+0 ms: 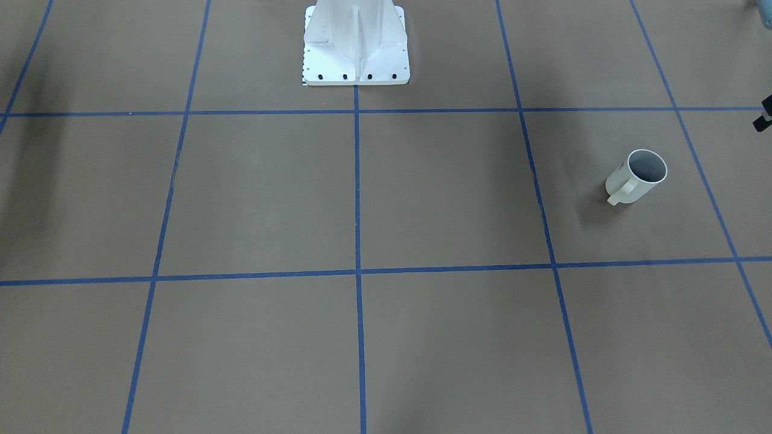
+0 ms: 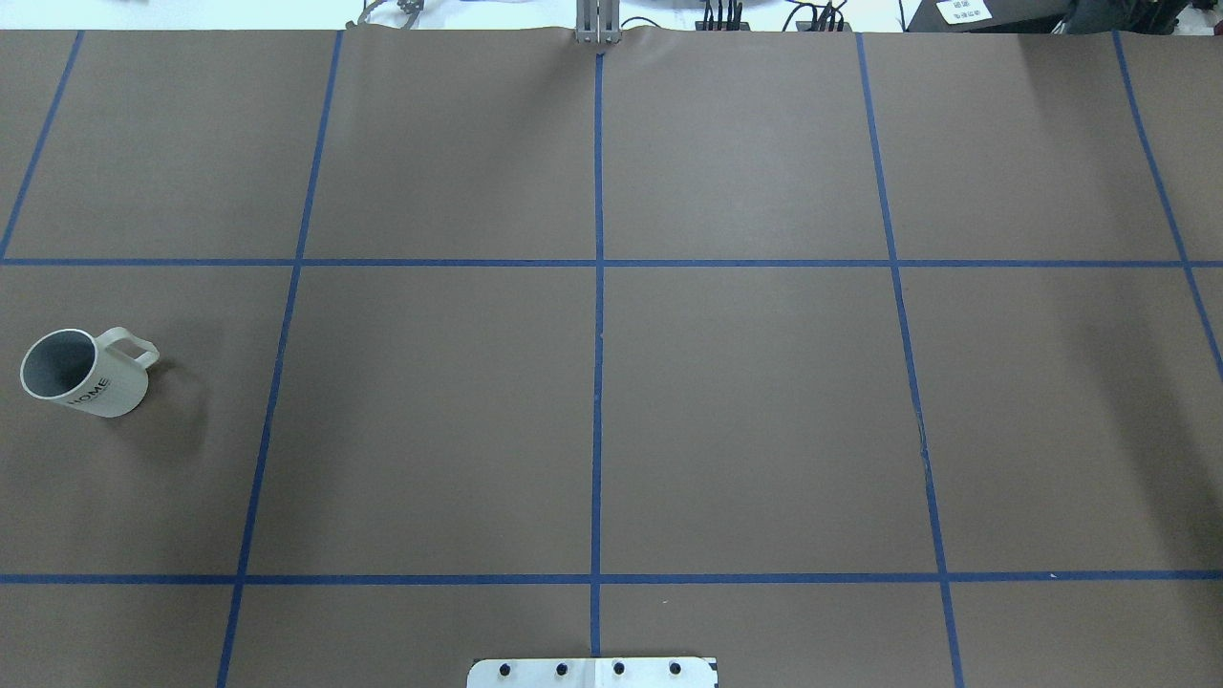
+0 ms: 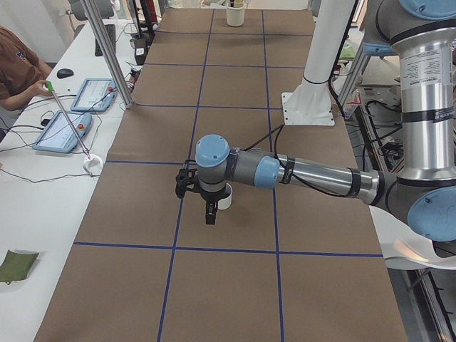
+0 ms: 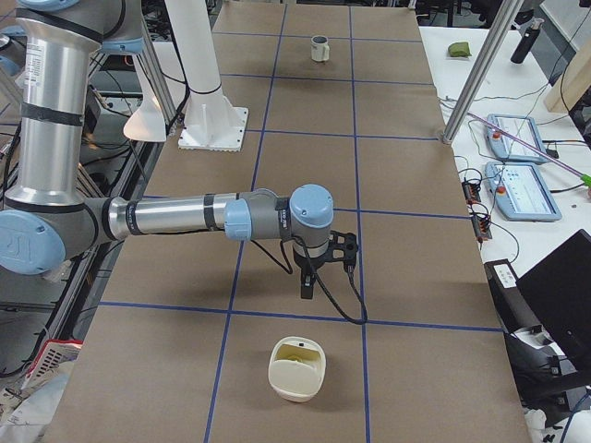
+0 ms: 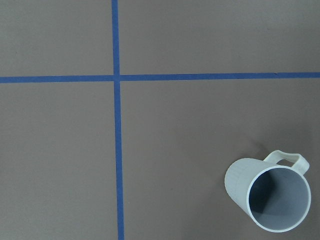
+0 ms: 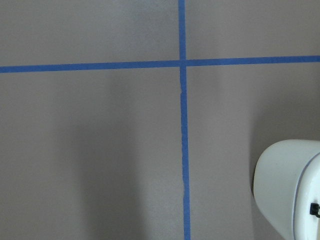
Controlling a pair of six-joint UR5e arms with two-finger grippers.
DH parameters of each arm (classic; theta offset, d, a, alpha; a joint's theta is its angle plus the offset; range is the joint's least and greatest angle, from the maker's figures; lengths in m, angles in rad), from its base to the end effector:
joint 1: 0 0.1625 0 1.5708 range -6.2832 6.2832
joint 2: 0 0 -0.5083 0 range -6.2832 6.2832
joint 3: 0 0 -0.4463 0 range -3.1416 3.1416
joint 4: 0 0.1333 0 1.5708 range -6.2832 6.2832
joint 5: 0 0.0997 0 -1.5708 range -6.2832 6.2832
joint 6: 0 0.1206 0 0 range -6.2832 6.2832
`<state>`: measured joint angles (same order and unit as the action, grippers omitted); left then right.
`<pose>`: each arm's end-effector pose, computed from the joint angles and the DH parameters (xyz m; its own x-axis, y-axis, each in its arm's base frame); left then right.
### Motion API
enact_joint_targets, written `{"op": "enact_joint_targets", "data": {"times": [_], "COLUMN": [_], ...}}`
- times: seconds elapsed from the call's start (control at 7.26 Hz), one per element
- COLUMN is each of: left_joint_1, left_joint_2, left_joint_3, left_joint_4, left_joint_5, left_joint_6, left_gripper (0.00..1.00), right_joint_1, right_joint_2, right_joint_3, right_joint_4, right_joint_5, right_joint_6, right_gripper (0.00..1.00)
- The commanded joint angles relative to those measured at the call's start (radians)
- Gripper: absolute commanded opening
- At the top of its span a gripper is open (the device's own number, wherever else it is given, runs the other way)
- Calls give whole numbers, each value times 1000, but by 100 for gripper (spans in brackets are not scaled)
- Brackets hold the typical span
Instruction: Left arm hands cup to right arm to dump lemon
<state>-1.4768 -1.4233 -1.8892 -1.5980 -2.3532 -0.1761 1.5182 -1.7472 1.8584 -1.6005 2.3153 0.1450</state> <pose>-0.0030 -0.4821 0.6536 0.6985 0.0305 -0.7150 0.0308 0.9969 0.0727 0.0273 -0.4630 0.6937 0.7314 0.0510 0.6800 -0.0538 0.9984 -0.0170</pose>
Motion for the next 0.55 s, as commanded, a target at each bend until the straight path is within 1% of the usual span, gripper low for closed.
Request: {"op": "enact_joint_targets", "data": {"times": [0.0,0.41], "left_joint_1": [3,6], "left_joint_2": [-26,-28], "left_joint_3": [28,62], "left_joint_4": [1,1], "left_joint_5": [101,101], "left_joint_6": [1,1], "left_gripper": [100,100], "right_joint_1": [-1,-1], "right_joint_2": [0,-2], "right_joint_3": [4,-8], "right_joint_4": [2,-1], "right_joint_5": [4,67], "right_joint_6": [4,7], "right_gripper": [100,100]}}
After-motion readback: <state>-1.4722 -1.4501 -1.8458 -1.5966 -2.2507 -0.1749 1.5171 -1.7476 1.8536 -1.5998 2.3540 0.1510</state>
